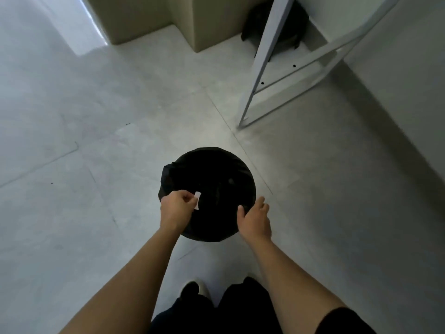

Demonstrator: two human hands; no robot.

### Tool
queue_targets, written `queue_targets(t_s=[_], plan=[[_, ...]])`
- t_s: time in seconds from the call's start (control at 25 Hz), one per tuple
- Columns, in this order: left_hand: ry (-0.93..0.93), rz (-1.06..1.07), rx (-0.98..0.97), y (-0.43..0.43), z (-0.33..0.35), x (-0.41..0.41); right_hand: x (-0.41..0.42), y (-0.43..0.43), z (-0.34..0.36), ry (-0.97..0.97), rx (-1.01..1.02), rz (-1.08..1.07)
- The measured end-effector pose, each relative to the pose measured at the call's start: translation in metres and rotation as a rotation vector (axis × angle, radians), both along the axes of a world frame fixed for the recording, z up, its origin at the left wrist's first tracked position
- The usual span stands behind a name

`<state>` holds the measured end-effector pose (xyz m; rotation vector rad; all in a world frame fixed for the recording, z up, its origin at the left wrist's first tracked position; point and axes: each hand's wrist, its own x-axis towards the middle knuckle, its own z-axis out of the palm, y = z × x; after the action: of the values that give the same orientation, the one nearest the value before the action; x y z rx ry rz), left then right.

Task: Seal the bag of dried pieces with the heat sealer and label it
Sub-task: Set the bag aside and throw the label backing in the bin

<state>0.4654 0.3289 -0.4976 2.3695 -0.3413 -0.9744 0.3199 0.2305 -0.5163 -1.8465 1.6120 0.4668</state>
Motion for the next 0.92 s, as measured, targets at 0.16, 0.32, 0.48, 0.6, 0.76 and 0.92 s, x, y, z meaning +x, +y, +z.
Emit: queue_targets(t_s=[0.16,0.32,0.48,0.6,0.76,0.92], plan=[[-0.053,-0.057,0.009,-0.018,-0.072,0.007,-0.002,-0.005,-0.071,-0.053,-0.051,-0.108],[-0.063,-0.200,0.146,-0.027,-0.107,0.002,-0.008,-0.002,-0.090,-0.080,-0.133,-0.125],[-0.145,-0.201,0.164,-0.028,-0.087,-0.004,-0.004,-0.005,-0.071,-0.064,-0.078,-0.042],[-0.184,-0.167,0.128,-0.024,-0.039,0.001,0.001,-0.010,-0.024,-0.018,-0.130,0.024],[-0.143,-0.011,0.017,-0.015,0.059,0.011,0.014,-0.011,0.078,-0.133,-0.223,0.122],[-0.169,0.061,-0.132,-0.018,0.200,0.029,0.026,-0.011,0.214,-0.293,-0.305,0.178]])
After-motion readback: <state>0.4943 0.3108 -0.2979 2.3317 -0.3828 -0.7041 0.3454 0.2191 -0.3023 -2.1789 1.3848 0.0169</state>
